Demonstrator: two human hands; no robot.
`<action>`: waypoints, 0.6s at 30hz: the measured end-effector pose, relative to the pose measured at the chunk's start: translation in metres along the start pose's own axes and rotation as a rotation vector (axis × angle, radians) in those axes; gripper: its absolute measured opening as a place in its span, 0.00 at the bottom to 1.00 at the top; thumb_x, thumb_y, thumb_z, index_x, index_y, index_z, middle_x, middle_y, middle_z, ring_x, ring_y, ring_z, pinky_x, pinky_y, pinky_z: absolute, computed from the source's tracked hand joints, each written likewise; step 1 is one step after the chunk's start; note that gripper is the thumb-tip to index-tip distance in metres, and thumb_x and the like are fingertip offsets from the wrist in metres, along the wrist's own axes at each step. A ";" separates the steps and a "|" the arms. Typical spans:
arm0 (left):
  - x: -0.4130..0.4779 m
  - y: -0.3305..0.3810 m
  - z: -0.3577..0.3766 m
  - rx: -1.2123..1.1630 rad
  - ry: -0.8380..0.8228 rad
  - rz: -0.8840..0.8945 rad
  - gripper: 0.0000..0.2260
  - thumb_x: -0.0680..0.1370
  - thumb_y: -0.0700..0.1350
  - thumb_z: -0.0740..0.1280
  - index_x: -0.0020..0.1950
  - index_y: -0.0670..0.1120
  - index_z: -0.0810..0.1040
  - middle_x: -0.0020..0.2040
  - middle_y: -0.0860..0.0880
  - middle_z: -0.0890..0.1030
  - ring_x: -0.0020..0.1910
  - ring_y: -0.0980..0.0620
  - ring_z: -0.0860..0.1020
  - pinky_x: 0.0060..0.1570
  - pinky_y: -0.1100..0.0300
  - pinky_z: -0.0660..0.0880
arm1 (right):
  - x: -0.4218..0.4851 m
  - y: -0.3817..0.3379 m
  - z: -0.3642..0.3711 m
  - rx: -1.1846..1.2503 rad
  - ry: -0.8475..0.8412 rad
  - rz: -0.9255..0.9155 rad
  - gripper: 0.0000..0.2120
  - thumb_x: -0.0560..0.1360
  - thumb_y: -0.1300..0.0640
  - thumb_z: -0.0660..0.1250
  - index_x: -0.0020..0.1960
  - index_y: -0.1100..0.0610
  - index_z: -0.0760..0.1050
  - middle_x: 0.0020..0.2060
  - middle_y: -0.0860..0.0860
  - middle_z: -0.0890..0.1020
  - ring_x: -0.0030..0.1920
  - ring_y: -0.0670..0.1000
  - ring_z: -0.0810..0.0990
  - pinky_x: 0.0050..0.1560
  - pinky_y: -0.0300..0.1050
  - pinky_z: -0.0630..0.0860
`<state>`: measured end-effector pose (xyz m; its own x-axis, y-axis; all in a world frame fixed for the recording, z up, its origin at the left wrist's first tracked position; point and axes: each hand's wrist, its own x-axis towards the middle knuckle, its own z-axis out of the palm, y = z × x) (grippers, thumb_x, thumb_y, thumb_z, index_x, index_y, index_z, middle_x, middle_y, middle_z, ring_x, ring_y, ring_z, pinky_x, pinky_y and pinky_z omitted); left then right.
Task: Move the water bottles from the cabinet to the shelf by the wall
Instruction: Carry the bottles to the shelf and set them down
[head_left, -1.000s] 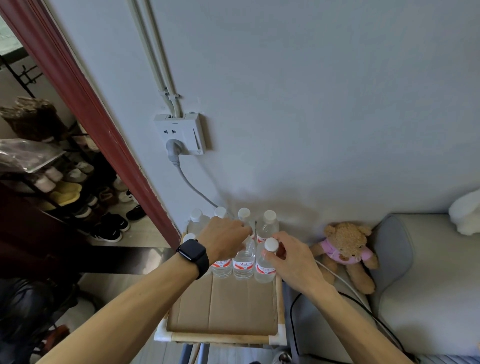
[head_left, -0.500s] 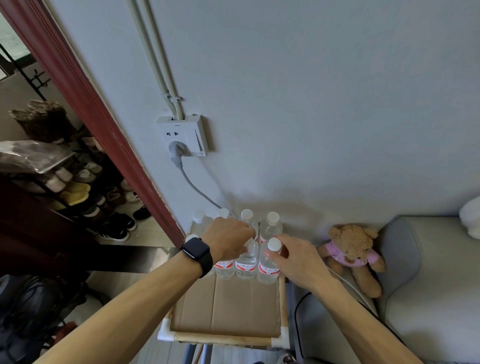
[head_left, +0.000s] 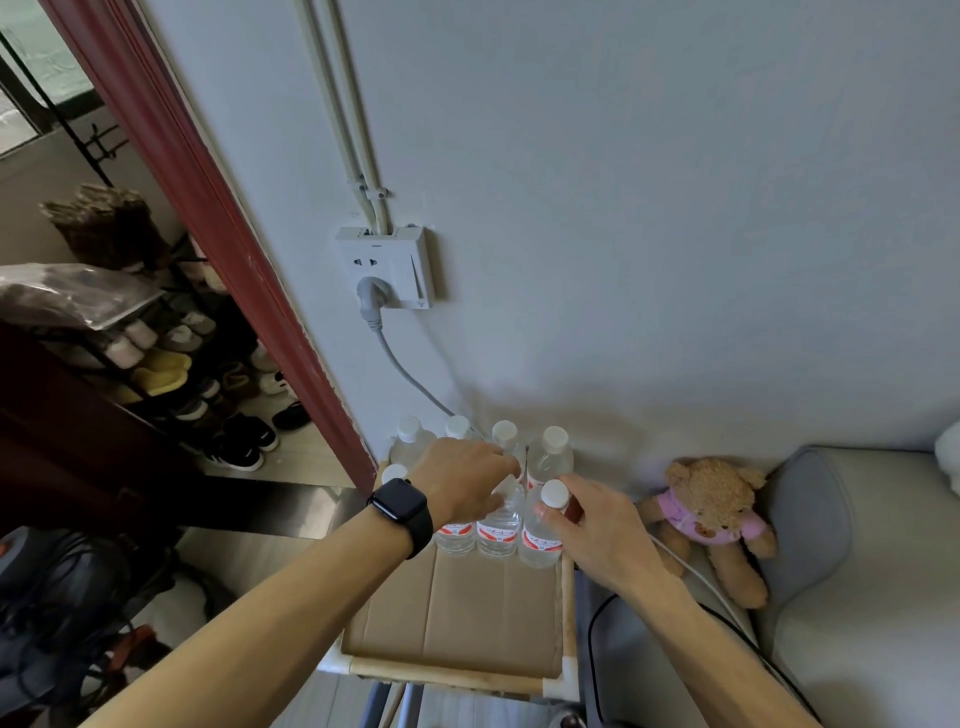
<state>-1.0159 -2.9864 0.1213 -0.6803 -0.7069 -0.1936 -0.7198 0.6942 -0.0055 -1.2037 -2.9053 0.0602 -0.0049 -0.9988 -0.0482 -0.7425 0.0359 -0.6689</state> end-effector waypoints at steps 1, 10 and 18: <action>0.000 0.000 0.001 -0.005 0.001 0.000 0.17 0.81 0.52 0.65 0.70 0.54 0.72 0.62 0.52 0.78 0.56 0.49 0.78 0.49 0.55 0.77 | -0.001 0.000 0.001 0.007 0.016 -0.003 0.07 0.77 0.43 0.66 0.48 0.46 0.74 0.38 0.41 0.77 0.40 0.43 0.75 0.40 0.35 0.68; -0.001 0.000 0.012 -0.049 0.011 -0.011 0.19 0.81 0.52 0.63 0.71 0.53 0.69 0.63 0.51 0.77 0.57 0.47 0.77 0.53 0.51 0.76 | 0.001 0.002 0.005 0.044 -0.025 0.016 0.09 0.78 0.43 0.65 0.55 0.45 0.72 0.45 0.42 0.77 0.44 0.43 0.76 0.43 0.33 0.69; -0.003 0.002 0.014 -0.068 0.002 -0.027 0.20 0.81 0.53 0.63 0.72 0.52 0.69 0.66 0.50 0.77 0.61 0.46 0.76 0.57 0.51 0.76 | 0.004 0.000 0.001 0.020 -0.102 0.047 0.13 0.79 0.43 0.63 0.61 0.46 0.69 0.51 0.44 0.75 0.50 0.45 0.76 0.52 0.40 0.74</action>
<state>-1.0132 -2.9811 0.1085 -0.6607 -0.7257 -0.1919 -0.7456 0.6640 0.0562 -1.2029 -2.9089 0.0597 0.0293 -0.9876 -0.1543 -0.7294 0.0844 -0.6789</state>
